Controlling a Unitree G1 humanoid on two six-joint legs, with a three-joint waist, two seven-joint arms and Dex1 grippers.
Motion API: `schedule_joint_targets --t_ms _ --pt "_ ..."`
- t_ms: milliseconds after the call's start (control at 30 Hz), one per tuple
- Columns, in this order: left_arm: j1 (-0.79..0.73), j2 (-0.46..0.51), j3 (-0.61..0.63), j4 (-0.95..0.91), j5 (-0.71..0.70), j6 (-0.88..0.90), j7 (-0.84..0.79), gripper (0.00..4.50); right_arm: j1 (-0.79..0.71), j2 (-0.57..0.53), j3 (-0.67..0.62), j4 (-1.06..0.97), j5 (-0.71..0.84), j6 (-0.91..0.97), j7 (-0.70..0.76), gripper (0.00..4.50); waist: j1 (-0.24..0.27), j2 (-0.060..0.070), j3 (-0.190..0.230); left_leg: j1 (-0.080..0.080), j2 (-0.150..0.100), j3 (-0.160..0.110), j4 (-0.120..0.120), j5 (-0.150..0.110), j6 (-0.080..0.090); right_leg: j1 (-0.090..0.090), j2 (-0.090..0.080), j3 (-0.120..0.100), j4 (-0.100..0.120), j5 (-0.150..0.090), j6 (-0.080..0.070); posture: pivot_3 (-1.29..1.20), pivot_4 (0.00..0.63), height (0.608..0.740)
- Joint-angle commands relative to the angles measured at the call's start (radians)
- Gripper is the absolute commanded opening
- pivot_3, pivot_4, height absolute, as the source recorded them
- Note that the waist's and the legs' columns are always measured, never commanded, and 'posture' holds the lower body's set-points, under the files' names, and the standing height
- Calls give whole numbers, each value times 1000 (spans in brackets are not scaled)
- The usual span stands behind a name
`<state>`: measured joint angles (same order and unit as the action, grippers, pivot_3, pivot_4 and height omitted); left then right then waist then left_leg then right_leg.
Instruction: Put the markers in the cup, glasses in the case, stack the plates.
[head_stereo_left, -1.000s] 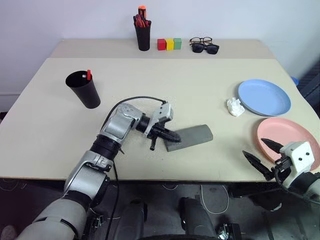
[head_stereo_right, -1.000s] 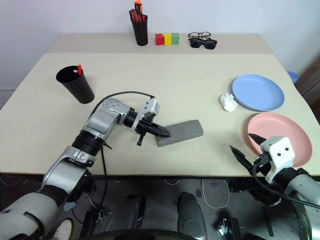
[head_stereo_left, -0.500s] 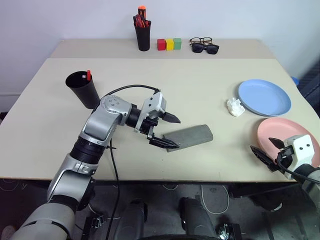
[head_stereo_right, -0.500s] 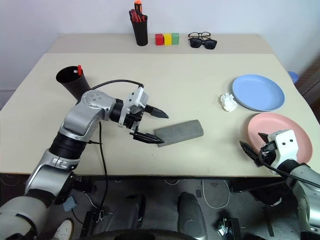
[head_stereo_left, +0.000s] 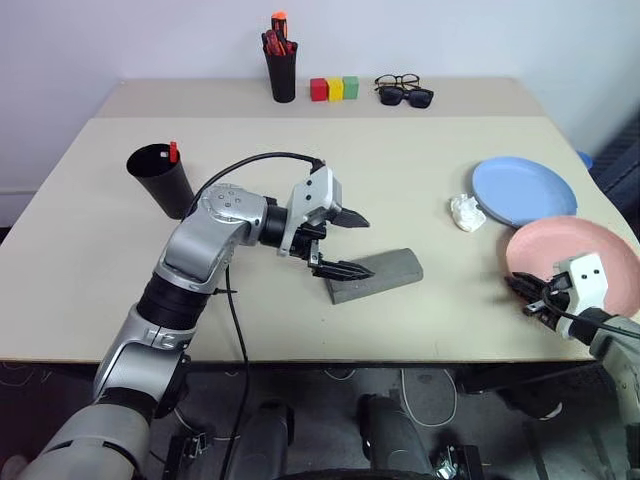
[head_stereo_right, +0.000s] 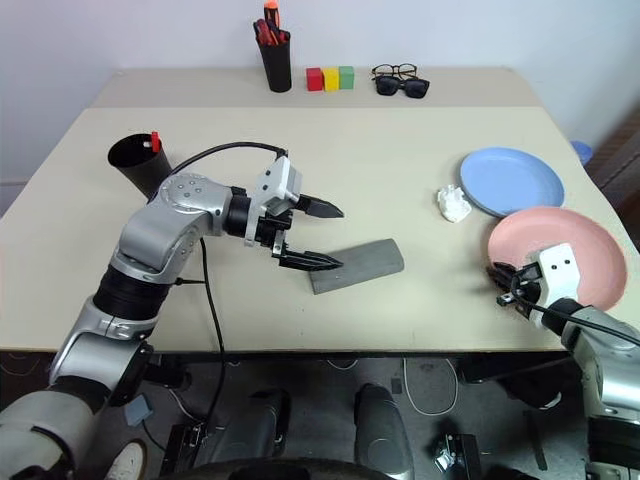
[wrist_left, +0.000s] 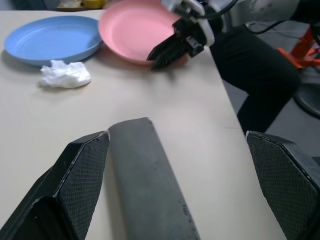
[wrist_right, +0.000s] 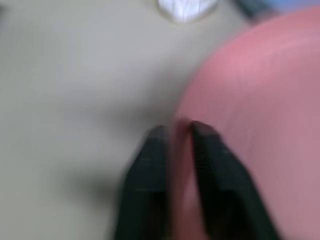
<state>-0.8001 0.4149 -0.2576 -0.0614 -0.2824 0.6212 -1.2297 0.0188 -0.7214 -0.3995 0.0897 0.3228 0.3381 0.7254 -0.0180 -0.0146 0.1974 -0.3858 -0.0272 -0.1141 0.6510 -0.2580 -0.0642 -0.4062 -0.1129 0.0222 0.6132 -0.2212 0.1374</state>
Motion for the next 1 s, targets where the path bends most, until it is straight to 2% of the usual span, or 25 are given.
schedule_joint_targets --t_ms 33,300,500,633,800,1000 --pt "-8 14 25 -38 -24 -4 28 4500 -4 -23 15 13 -30 -4 -9 23 0 0 0 0 0 0 0 0 0 0 0 0 0 0 1 0 150 740" --pt "22 22 20 -73 -44 3 80 4500 -42 -81 2 -75 -93 -50 -60 23 2 0 0 1 0 0 0 0 0 1 0 0 0 0 0 0 150 740" --pt "34 23 22 -85 -55 9 119 4500 -222 -156 48 9 -157 -136 -60 23 -4 2 1 1 0 1 -1 0 0 -1 0 1 0 0 1 0 150 740" --pt "49 28 31 -102 -58 21 154 4500 -473 -179 165 254 -230 -261 -19 23 -6 2 1 1 0 1 -1 0 0 -1 0 1 0 1 0 0 150 740" --pt "71 40 51 -141 -75 56 204 4500 -751 -156 286 632 -318 -449 21 23 -2 2 1 -1 0 1 -3 0 0 -2 0 0 0 3 1 0 150 740" --pt "127 73 87 -231 -102 122 271 4500 -1016 -98 397 1030 -435 -624 -24 23 -14 3 2 -4 0 1 -5 0 0 -6 0 1 -2 3 2 0 150 740"
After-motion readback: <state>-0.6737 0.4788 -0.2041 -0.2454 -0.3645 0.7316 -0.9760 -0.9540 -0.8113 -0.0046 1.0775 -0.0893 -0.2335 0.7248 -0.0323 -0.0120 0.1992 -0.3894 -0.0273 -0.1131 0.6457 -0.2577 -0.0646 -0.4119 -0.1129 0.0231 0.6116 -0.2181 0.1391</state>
